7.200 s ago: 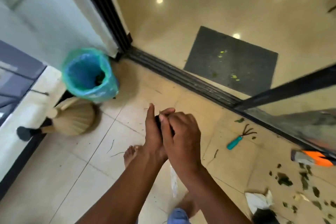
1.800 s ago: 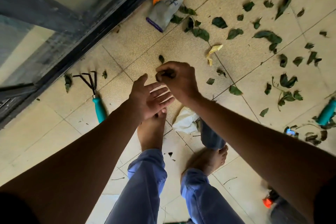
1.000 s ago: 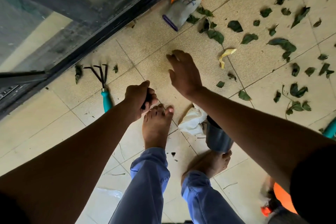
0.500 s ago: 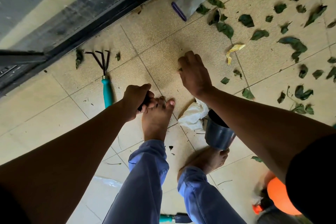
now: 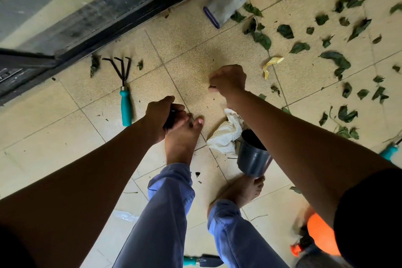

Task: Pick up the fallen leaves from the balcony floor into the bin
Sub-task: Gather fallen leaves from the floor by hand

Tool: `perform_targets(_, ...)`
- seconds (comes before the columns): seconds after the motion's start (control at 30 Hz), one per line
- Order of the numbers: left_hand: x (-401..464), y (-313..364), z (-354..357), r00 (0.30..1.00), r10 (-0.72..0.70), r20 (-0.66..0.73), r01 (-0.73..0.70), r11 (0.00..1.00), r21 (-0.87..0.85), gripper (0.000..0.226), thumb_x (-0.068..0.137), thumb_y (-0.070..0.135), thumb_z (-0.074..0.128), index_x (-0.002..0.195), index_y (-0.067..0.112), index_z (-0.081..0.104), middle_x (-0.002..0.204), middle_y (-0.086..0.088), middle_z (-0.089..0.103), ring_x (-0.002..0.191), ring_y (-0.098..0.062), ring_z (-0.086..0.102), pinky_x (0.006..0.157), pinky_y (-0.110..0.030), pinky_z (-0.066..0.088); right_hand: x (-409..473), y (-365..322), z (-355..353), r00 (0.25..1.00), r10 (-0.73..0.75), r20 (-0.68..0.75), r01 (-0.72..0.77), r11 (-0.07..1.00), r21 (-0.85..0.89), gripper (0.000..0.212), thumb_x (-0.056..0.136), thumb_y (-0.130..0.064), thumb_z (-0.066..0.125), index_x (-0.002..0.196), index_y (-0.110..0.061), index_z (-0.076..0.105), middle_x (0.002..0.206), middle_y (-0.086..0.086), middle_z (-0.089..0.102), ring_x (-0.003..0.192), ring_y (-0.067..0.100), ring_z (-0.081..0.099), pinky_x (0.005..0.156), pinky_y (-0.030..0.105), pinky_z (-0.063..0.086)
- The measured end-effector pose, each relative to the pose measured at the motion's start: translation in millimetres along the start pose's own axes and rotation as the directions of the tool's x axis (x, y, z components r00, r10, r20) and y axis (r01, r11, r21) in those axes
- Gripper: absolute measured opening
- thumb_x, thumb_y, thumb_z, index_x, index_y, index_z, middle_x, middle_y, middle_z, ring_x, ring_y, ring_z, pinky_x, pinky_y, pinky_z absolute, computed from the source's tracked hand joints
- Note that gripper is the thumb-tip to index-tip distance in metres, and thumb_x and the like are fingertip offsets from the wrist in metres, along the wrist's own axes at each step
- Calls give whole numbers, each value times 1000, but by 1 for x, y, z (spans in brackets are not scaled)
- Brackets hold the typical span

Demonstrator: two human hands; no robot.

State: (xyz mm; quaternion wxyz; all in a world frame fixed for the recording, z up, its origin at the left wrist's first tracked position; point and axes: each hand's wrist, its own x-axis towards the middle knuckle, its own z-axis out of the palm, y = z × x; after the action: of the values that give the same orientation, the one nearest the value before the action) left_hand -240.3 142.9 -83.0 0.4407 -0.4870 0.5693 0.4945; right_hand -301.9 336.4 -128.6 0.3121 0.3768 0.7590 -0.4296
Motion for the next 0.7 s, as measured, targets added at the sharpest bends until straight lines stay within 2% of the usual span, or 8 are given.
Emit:
perform_targets(0.07, -16, 9, 1, 999, -45, -5, 45, 997, -62, 45, 106, 35, 50, 78, 6, 69, 58, -5, 69, 57, -21, 72, 46, -23, 57, -41, -14, -8, 974, -75, 212, -5, 936, 351, 12, 75, 11, 78, 78, 0, 73, 79, 15, 74, 76, 27, 76, 76, 46, 64)
perform_targets(0.1, -22, 13, -2, 998, -53, 31, 56, 993, -104, 44, 106, 29, 49, 80, -1, 66, 56, -12, 68, 51, -22, 70, 44, -28, 58, -63, -20, -9, 946, -168, 277, 58, 928, 367, 13, 75, 12, 78, 80, 1, 73, 80, 16, 74, 77, 28, 75, 75, 45, 64)
perform_targets(0.2, -37, 16, -4, 999, -18, 30, 25, 964, -265, 30, 105, 17, 43, 89, -1, 61, 57, -12, 67, 49, -21, 69, 45, -27, 55, -120, -30, 4, 848, -414, 330, 375, 910, 178, 17, 74, 6, 75, 76, -10, 75, 75, 4, 76, 75, 20, 75, 66, 31, 62)
perform_targets(0.3, -49, 8, -9, 997, -42, 71, 64, 936, -347, 29, 99, 14, 42, 73, 10, 56, 47, -4, 53, 40, -14, 55, 40, -19, 44, -149, -25, 28, 750, -611, 254, 637, 771, -25, 20, 74, -1, 69, 76, -20, 77, 75, -8, 75, 70, 8, 70, 69, 32, 59)
perform_targets(0.43, -67, -5, -26, 988, -90, 122, 140, 851, -506, 26, 97, 23, 47, 73, 15, 50, 58, -4, 43, 56, -14, 45, 56, -24, 33, -166, -18, 59, 617, -752, 230, 769, 517, -375, 10, 84, -19, 64, 82, -23, 73, 75, -7, 72, 70, 17, 64, 61, 35, 52)
perform_targets(0.53, -65, -15, -43, 992, -85, 90, 122, 783, -610, 20, 98, 23, 49, 82, 13, 54, 68, -7, 51, 66, -18, 55, 63, -26, 41, -179, -20, 76, 503, -807, 309, 835, 362, -415, 7, 88, -18, 66, 87, -16, 73, 73, 2, 70, 69, 22, 62, 59, 34, 51)
perform_targets(0.6, -56, -20, -55, 998, -53, 43, 69, 781, -621, 15, 99, 20, 50, 89, 12, 57, 68, -7, 54, 65, -18, 56, 59, -27, 43, -184, -26, 84, 463, -832, 305, 874, 372, -312, 7, 88, -14, 66, 86, -12, 73, 73, 4, 71, 66, 20, 65, 59, 32, 54)
perform_targets(0.7, -32, -29, -73, 999, -29, -24, 9, 799, -601, 10, 100, 19, 49, 94, 15, 56, 59, 0, 49, 46, -11, 45, 39, -17, 34, -174, -40, 95, 504, -850, 151, 863, 487, -138, 9, 93, -12, 65, 97, -9, 73, 88, 2, 76, 76, 12, 71, 69, 21, 57)
